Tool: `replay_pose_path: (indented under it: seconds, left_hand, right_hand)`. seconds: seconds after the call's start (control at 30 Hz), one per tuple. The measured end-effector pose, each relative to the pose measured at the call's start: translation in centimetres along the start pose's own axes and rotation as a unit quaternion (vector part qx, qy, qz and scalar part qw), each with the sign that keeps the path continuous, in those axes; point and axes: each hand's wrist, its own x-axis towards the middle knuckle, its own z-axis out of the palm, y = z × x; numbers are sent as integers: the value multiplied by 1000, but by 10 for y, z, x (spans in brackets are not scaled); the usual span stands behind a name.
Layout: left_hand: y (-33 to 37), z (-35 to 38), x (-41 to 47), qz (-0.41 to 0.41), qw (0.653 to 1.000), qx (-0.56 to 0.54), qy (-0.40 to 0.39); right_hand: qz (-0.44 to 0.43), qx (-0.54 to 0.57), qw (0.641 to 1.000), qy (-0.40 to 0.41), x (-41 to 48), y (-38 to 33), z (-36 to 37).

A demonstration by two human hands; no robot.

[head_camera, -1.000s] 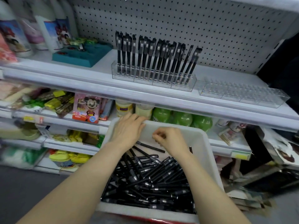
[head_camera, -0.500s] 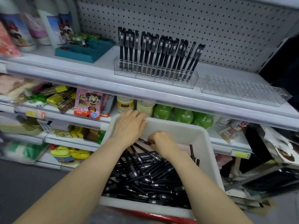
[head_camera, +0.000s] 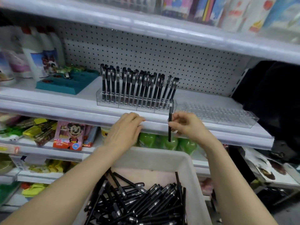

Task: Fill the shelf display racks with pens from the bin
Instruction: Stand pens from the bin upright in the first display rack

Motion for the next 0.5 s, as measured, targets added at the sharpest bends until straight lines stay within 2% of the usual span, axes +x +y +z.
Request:
replay_pose_path:
  seconds: [0.13, 0.23, 0.5]
  left_hand:
    - [12, -3, 45, 19, 999, 40, 14]
    - [11, 3, 66, 19, 998, 57, 18]
    - [5, 22, 80, 1, 996, 88, 8]
  right_hand:
    - [-41, 55, 984, 166, 25, -14, -21]
    - [-70, 41, 966, 244, 44, -24, -25]
    - [-87, -29, 953, 289, 91, -32, -2]
